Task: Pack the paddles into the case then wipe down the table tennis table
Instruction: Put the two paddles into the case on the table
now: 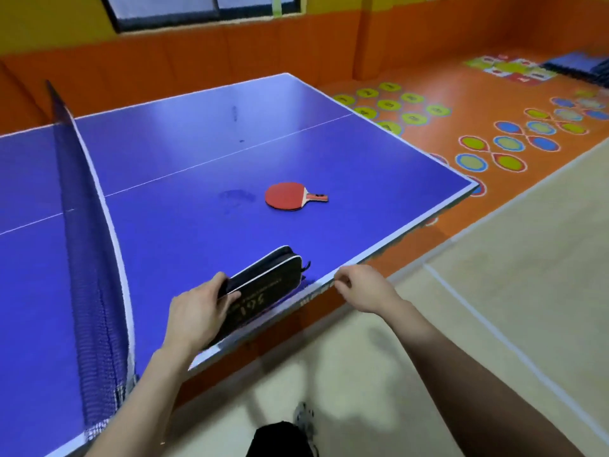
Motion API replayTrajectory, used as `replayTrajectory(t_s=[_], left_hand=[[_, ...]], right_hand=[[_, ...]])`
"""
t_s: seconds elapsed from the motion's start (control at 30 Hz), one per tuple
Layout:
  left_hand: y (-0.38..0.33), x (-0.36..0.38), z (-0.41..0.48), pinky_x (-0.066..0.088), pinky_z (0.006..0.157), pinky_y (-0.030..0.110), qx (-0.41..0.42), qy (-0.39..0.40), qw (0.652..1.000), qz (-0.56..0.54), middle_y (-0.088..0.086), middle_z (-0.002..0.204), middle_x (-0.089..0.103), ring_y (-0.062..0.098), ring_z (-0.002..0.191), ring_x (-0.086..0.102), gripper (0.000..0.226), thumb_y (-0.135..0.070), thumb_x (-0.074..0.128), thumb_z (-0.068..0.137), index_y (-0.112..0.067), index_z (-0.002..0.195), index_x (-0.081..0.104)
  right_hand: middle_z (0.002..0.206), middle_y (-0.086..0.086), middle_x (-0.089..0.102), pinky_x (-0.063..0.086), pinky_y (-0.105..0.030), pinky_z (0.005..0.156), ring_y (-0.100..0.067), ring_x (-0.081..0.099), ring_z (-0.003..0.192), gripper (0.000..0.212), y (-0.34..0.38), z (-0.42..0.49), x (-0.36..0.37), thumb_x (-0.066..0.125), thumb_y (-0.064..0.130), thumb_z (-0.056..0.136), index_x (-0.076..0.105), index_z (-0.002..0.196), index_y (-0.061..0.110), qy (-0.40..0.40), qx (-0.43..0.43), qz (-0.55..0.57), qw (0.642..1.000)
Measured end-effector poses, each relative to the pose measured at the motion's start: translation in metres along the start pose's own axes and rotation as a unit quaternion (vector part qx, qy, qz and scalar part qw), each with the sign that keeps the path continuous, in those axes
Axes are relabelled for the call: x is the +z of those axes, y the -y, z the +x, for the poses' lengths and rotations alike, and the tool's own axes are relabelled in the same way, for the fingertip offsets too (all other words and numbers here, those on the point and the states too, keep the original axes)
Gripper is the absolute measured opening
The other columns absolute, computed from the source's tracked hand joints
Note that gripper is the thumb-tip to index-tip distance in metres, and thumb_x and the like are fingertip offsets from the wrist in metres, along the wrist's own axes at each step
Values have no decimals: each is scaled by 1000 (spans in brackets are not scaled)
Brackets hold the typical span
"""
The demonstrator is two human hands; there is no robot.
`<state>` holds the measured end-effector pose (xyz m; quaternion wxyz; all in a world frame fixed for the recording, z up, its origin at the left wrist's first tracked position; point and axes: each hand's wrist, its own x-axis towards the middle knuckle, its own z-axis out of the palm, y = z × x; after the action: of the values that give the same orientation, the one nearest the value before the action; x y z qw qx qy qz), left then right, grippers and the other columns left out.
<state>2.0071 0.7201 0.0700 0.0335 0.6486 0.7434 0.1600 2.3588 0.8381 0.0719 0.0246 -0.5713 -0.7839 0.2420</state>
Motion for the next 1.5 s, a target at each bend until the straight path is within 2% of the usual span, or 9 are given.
replayTrajectory(t_s=[0.17, 0.43, 0.6, 0.77, 1.07, 1.2, 1.3, 1.37, 1.5], left_hand=[[13, 45, 88, 48, 59, 39, -67, -2, 998, 2, -8, 81, 64, 30, 72, 64, 30, -54, 61, 103, -29, 96, 46], [10, 87, 164, 53, 56, 40, -70, 47, 996, 37, -10, 100, 70, 30, 71, 68, 23, -40, 55, 108, -39, 129, 45], [5, 94, 167, 41, 57, 36, -65, 42, 996, 45, -6, 111, 60, 30, 81, 65, 27, -24, 60, 107, -29, 133, 56], [-14, 89, 155, 44, 99, 39, -149, 26, 988, -33, -9, 120, 63, 20, 107, 57, 32, -53, 48, 107, -25, 107, 65], [-19, 90, 136, 40, 113, 40, -305, 10, 950, -65, -21, 134, 63, 13, 126, 57, 43, -61, 67, 85, -37, 121, 65], [-20, 90, 138, 38, 117, 42, -322, 33, 943, -76, -22, 136, 59, 14, 129, 55, 62, -64, 73, 76, -42, 131, 57], [-17, 92, 142, 38, 117, 41, -330, 33, 940, -77, -24, 136, 58, 13, 128, 55, 66, -64, 76, 72, -44, 131, 55], [-14, 92, 145, 37, 117, 41, -329, 36, 941, -76, -25, 135, 58, 13, 127, 56, 67, -64, 78, 70, -44, 130, 55], [-10, 92, 151, 38, 116, 43, -331, 33, 939, -89, -26, 131, 59, 12, 126, 56, 69, -64, 78, 67, -44, 129, 55]], right_hand=[[125, -7, 69, 58, -47, 93, -35, 67, 111, 31, -16, 133, -8, 50, 30, 109, 67, 131, 17, 52, -50, -135, 988], [111, -10, 65, 52, -41, 78, -36, 64, 100, 19, -28, 279, -16, 50, 14, 102, 65, 112, 10, 110, -104, -254, 955], [113, -10, 56, 40, -38, 69, -35, 57, 88, 11, -40, 378, -13, 53, 5, 101, 53, 108, 14, 87, -101, -299, 945], [136, -14, 51, 42, -37, 67, -37, 71, 95, 34, -60, 463, 10, 62, 9, 102, 51, 135, 5, 65, -58, -262, 961], [128, -17, 51, 48, -41, 79, -41, 66, 101, 31, -80, 514, 22, 58, 31, 105, 54, 123, 6, 165, -69, -231, 956], [95, -7, 68, 44, -38, 68, -33, 66, 89, 44, -77, 518, 12, 66, 49, 98, 61, 107, 6, 220, -75, -158, 960], [78, 2, 67, 46, -39, 69, -30, 64, 81, 38, -59, 499, -16, 72, 52, 96, 63, 96, 14, 157, -90, -47, 982], [85, 9, 66, 49, -42, 81, -26, 60, 85, 26, -47, 476, -39, 78, 41, 98, 66, 114, 25, 83, -132, 27, 987], [90, 9, 74, 47, -30, 78, -10, 60, 82, 40, -37, 429, -72, 85, 23, 94, 74, 133, 23, -22, -245, 134, 960]])
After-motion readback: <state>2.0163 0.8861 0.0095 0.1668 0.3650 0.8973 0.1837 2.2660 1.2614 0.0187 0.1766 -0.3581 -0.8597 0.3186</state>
